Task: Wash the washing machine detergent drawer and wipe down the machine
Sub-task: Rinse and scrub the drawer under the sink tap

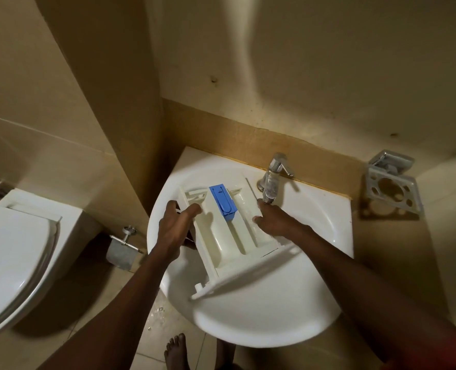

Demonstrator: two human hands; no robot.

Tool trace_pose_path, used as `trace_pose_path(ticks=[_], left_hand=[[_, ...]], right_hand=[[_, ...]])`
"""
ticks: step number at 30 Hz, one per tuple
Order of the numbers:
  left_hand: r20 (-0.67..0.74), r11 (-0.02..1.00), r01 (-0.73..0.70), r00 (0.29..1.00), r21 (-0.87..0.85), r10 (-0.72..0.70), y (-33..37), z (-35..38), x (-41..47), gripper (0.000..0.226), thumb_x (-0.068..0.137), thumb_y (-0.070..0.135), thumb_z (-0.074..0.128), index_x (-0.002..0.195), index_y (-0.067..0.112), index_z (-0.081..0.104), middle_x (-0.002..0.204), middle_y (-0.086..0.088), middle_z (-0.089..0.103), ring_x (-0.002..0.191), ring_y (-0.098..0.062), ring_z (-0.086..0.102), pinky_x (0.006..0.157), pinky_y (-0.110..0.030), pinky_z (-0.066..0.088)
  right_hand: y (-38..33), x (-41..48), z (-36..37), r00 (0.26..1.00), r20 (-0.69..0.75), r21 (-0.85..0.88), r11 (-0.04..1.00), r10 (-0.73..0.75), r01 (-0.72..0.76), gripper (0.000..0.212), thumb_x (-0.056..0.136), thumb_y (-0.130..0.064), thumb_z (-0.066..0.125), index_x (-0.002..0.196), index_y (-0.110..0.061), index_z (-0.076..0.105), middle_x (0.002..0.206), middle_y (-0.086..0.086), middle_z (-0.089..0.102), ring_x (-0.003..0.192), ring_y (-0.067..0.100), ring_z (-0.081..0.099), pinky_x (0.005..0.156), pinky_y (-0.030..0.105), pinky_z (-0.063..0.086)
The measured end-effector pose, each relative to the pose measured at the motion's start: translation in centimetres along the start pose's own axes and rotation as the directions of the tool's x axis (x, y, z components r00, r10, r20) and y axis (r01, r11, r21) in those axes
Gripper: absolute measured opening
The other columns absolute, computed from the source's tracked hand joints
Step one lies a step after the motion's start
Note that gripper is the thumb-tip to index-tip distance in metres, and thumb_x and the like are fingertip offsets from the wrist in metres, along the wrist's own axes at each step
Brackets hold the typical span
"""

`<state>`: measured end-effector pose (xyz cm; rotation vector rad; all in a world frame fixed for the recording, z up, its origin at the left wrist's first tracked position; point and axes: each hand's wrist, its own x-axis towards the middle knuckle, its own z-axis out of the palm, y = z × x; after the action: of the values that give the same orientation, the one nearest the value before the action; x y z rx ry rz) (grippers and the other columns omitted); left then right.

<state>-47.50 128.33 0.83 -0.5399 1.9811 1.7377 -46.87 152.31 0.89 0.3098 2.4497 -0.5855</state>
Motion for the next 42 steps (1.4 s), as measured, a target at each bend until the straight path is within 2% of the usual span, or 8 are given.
trace_pose_path(ticks=[6, 12, 17, 21, 28, 34, 38, 42], left_hand=[[0.189, 0.996, 0.049, 0.980, 0.071, -0.062, 0.8, -0.6, 0.0, 0.039, 0.089, 0.032, 0.058, 0.119, 0.010, 0.046, 0.096, -0.015, 0.055, 0.071, -0.032, 0.061, 0.046, -0.031, 0.050], [0.299, 0.988, 0.094, 0.946, 0.126, -0.128, 0.5, -0.3, 0.0, 0.040, 0.088, 0.034, 0.058, 0.118, 0.010, 0.046, 0.098, -0.020, 0.055, 0.072, -0.033, 0.061, 0.049, -0.033, 0.051], [0.294, 0.985, 0.113, 0.944, 0.127, -0.146, 0.7, 0.1, 0.1, 0.046, 0.086, 0.036, 0.057, 0.121, 0.009, 0.045, 0.104, -0.022, 0.053, 0.074, -0.034, 0.060, 0.047, -0.032, 0.050], [0.289, 0.981, 0.120, 0.944, 0.150, -0.160, 1.2, 0.2, 0.4, 0.042, 0.089, 0.033, 0.055, 0.121, 0.008, 0.046, 0.098, -0.019, 0.052, 0.072, -0.033, 0.058, 0.047, -0.032, 0.050], [0.311, 0.978, 0.116, 0.936, 0.172, -0.165, 0.7, 0.1, 0.2, 0.050, 0.082, 0.041, 0.058, 0.120, 0.010, 0.049, 0.109, -0.022, 0.056, 0.078, -0.033, 0.060, 0.057, -0.036, 0.053], [0.298, 0.979, 0.112, 0.941, 0.172, -0.160, 0.5, 0.3, 0.9, 0.041, 0.091, 0.043, 0.057, 0.119, 0.013, 0.055, 0.118, -0.022, 0.059, 0.089, -0.037, 0.063, 0.070, -0.042, 0.054], [0.328, 0.967, 0.192, 0.914, 0.170, -0.239, 0.3, -0.2, 1.0, 0.064, 0.077, 0.071, 0.062, 0.122, 0.025, 0.062, 0.116, -0.013, 0.068, 0.102, -0.037, 0.065, 0.087, -0.047, 0.055], [0.386, 0.954, 0.219, 0.878, 0.204, -0.284, 1.0, -0.1, 0.7, 0.077, 0.066, 0.084, 0.058, 0.113, 0.024, 0.067, 0.112, -0.015, 0.071, 0.104, -0.038, 0.067, 0.091, -0.046, 0.055]], right_hand=[[-0.6, -0.8, 0.3, 0.980, -0.104, 0.277, 0.951, 0.171, -0.137, 0.076, 0.095, -0.066, 0.027, 0.140, -0.008, 0.044, 0.133, 0.018, 0.055, 0.121, 0.033, 0.053, 0.096, 0.036, 0.042], [-0.6, -0.3, 0.9, 0.965, -0.149, 0.634, 0.770, 0.217, -0.075, 0.055, 0.093, -0.014, 0.060, 0.144, -0.010, 0.039, 0.146, 0.009, 0.046, 0.130, 0.027, 0.046, 0.092, 0.026, 0.035], [-0.3, -0.4, 0.6, 0.947, -0.246, 0.608, 0.794, 0.208, -0.016, 0.044, 0.093, -0.028, 0.062, 0.133, -0.014, 0.053, 0.132, 0.006, 0.059, 0.117, 0.025, 0.056, 0.086, 0.025, 0.038], [-0.2, -0.2, 0.4, 0.961, -0.170, 0.710, 0.703, 0.217, -0.033, 0.029, 0.090, -0.027, 0.058, 0.118, -0.025, 0.062, 0.120, 0.004, 0.065, 0.102, 0.023, 0.058, 0.085, 0.031, 0.043], [-0.5, 0.1, 1.1, 0.871, -0.424, 0.490, 0.872, 0.248, -0.010, 0.044, 0.096, -0.049, 0.049, 0.104, -0.012, 0.072, 0.103, 0.013, 0.072, 0.097, 0.034, 0.063, 0.071, 0.027, 0.039], [0.4, -0.6, 0.3, 0.943, -0.257, 0.601, 0.799, 0.210, -0.015, 0.030, 0.096, -0.034, 0.053, 0.121, -0.023, 0.062, 0.120, 0.002, 0.063, 0.103, 0.019, 0.053, 0.084, 0.030, 0.041], [1.3, -1.4, -0.1, 0.987, -0.113, 0.575, 0.817, 0.117, -0.031, 0.040, 0.093, -0.049, 0.054, 0.129, -0.030, 0.053, 0.121, -0.004, 0.057, 0.114, 0.019, 0.052, 0.086, 0.036, 0.049], [2.1, -2.0, 0.0, 0.988, -0.030, 0.658, 0.747, 0.152, -0.095, 0.031, 0.097, -0.040, 0.053, 0.122, -0.021, 0.055, 0.119, 0.005, 0.062, 0.107, 0.024, 0.059, 0.082, 0.036, 0.050]])
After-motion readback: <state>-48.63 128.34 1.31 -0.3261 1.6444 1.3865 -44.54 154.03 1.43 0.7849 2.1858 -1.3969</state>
